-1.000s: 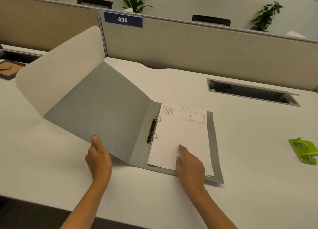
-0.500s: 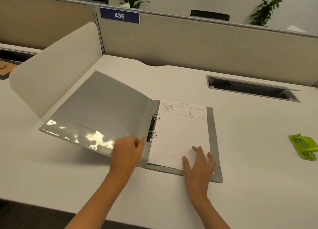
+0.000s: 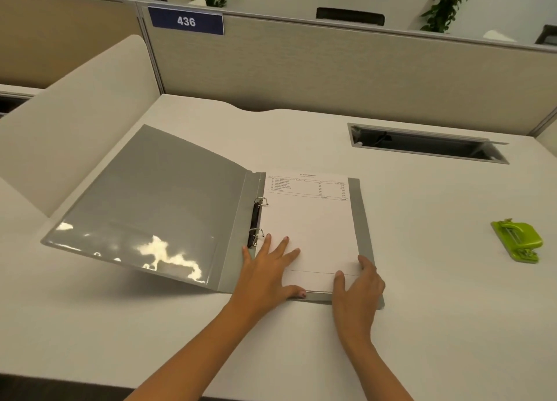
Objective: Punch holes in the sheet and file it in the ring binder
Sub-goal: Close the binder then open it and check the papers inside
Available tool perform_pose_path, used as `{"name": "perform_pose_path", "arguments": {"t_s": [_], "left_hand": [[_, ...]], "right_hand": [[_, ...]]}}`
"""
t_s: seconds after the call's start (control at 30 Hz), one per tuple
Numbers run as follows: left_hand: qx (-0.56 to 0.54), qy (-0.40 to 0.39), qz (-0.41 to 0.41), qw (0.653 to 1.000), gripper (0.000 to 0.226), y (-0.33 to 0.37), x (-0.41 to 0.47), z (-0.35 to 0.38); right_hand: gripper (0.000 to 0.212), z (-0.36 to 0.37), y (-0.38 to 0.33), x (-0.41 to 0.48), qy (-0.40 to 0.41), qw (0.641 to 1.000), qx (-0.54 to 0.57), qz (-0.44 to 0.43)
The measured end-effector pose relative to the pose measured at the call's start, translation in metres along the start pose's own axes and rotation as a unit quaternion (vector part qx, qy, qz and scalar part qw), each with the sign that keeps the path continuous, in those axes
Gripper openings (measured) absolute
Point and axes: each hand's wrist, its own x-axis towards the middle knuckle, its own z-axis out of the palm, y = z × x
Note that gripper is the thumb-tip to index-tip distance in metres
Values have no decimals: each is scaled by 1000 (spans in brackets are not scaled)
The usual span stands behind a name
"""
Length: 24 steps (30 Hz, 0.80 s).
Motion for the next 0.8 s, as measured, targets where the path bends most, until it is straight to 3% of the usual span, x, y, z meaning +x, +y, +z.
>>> {"name": "perform_pose_path", "arguments": {"t_s": [0.27, 0.37, 0.4, 0.43, 0.57, 0.67, 0.8], "left_hand": [[-37, 40, 10, 998, 54, 4, -10, -3], [-1, 168, 80, 983, 23, 3, -12, 2], [-1, 173, 79, 982, 14, 4, -14, 3], [17, 204, 76, 976, 15, 5, -15, 5], [-193, 259, 71, 944, 24, 10, -23, 6], [-285, 311, -12, 906, 18, 9, -25, -1], [-430, 305, -102, 844, 6, 10, -28, -11]], "right_hand": [[38, -24, -14, 26, 17, 992, 72, 105], [31, -35, -17, 34, 13, 984, 106, 141], [29, -37, -17, 37, 13, 982, 115, 153], [27, -38, -18, 38, 13, 980, 121, 160], [22, -38, -28, 34, 20, 976, 147, 161], [20, -33, -37, 24, 11, 979, 139, 150], [21, -24, -42, 13, -8, 977, 143, 155]]}}
